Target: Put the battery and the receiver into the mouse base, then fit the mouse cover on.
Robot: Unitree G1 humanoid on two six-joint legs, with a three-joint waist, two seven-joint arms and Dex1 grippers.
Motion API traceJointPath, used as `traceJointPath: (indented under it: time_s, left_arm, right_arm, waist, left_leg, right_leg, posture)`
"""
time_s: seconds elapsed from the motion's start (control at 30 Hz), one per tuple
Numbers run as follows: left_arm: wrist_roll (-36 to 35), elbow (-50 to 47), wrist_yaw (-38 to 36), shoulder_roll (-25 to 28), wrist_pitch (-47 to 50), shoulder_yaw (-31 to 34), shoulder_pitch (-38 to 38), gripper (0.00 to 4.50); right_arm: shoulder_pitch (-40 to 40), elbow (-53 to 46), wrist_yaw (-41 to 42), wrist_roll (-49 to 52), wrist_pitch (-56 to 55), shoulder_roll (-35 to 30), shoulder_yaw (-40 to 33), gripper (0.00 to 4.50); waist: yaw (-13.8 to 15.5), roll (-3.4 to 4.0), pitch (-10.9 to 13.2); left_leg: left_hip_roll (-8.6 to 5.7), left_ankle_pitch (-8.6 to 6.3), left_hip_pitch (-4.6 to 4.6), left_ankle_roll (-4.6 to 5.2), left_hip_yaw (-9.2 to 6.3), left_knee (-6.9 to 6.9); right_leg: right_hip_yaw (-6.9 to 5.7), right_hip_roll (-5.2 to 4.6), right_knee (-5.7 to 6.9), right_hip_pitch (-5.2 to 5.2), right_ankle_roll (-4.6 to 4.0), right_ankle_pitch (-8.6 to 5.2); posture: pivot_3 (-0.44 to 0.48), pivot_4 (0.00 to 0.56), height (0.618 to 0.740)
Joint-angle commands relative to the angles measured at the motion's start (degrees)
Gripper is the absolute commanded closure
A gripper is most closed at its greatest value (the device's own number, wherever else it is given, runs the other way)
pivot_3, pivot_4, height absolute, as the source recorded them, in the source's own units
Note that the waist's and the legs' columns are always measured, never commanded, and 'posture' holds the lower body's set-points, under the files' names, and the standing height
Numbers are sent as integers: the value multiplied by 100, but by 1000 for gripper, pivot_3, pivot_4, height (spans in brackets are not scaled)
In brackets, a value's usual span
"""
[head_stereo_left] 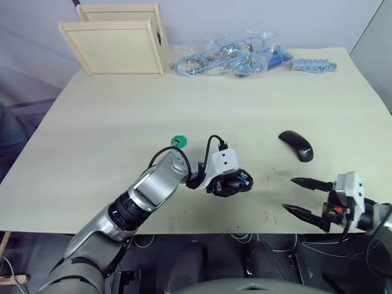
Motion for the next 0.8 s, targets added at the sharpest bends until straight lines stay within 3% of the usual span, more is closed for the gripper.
traceJointPath:
  time_s: [0.03,0.27,0.3,0.37,0.53,0.8]
  left_arm:
    - [19,51,-54,142,44,-1,81,1599]
    - [-45,-57,-102,197,22,44,154,1599]
    - [-55,-62,-103,196,-20,67,164,592]
    - [-87,-71,-36,170,-8,153,187,112]
    - [-460,-409,-76,314,-111,839,402,112]
    - [-1638,-1158,-380,1017,-112,2842,1554,112]
  right_arm:
    - [312,-290,417,378,-242,-209,-818,130]
    - [532,-230,630,431,-305,-252,-1175,130]
    - [534,-235,630,426,-303,-245,-1171,0]
    - [537,-255,609,434,-288,-224,-1168,0]
    - [520,-348,527,493,-330,-75,-1083,0]
    - [343,-427,318,544,-260,84,-946,0]
  waist:
    - [2,-1,1]
    - [-7,-1,1]
    - [-8,0,1]
    - [5,1,2]
    - [-1,7,10]
    - [20,24,33]
  left_leg:
    - [0,0,-1,0,0,0]
    - [2,0,1,0,1,-1]
    - [2,0,1,0,2,-1]
    - [3,0,1,0,2,-1]
    - [4,-1,-1,1,1,-1]
    - [19,-1,-6,0,1,-1]
  right_leg:
    - [0,0,-1,0,0,0]
    - [1,1,-1,1,-1,0]
    - [3,0,-1,0,0,0]
    - [3,0,-1,0,-1,0]
    - [2,-3,-2,0,-1,0]
    - [-1,-12,-7,-2,0,0]
  posture:
    - [0,150,740]
    - [0,150,740]
    - [0,150,740]
    - [0,150,740]
    - [0,150,740]
    - [0,150,740]
